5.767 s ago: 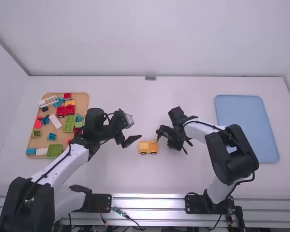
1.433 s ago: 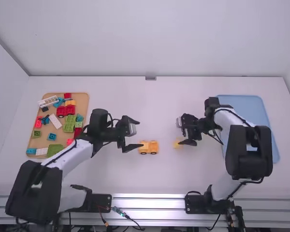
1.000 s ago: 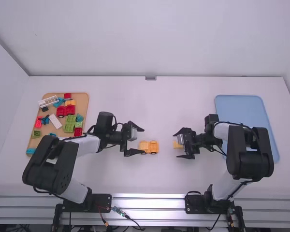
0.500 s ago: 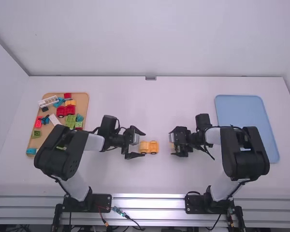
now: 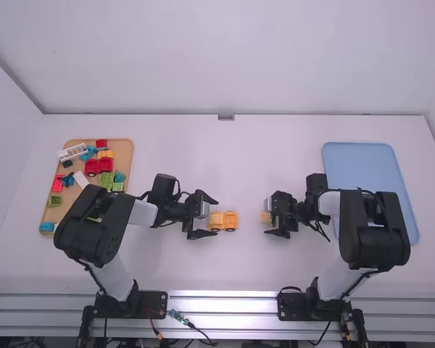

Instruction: Assemble lego blocks to make yellow taxi

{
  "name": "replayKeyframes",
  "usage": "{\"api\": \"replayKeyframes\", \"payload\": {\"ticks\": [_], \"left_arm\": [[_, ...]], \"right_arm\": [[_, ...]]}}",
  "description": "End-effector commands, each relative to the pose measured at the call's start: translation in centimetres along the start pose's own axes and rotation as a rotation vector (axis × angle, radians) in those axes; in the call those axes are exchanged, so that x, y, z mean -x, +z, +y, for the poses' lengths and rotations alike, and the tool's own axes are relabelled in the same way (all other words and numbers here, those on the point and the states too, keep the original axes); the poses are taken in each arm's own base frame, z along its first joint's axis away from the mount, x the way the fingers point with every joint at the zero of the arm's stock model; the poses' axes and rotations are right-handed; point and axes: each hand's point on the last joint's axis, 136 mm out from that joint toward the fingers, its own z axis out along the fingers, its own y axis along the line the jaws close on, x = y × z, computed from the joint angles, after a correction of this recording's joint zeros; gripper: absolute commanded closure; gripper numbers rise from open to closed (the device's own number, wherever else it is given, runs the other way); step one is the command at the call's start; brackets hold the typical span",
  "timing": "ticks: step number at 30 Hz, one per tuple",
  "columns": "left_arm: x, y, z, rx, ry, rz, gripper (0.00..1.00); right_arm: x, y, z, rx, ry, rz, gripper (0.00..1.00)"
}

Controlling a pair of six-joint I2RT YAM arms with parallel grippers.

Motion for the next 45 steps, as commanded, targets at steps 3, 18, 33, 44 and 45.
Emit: {"api": "replayKeyframes", "payload": {"ticks": [3,18,33,44,45], "left_arm": [[-0.1,0.3,-0.7,-0.025,-0.001,-0.01,0.01],[-0.5,0.3,-0.5,-0.012,-0.008,0.01,0.01],[-0.5,0.3,-0.6,-0.013,-0.013,0.012,0.01],[-0.6,0.3,-0.6,-0.014,-0.015,0.013,0.01],[-0.5,0.3,-0.6,-0.014,-0.015,0.012,0.01]], "right_arm": [[0.7,-0.3,-0.2,-0.011,-0.021,-0.028,0.01],[1.0,-0.3,0.5,0.187,-0.02,-0.079,0.0],[-0.6,1.1,0.1,0.131,0.05,-0.063,0.16],[-0.6,1.6,0.2,0.146,0.066,-0.034,0.41],[-0.7,1.8,0.0,0.144,0.074,-0.023,0.45]]}}
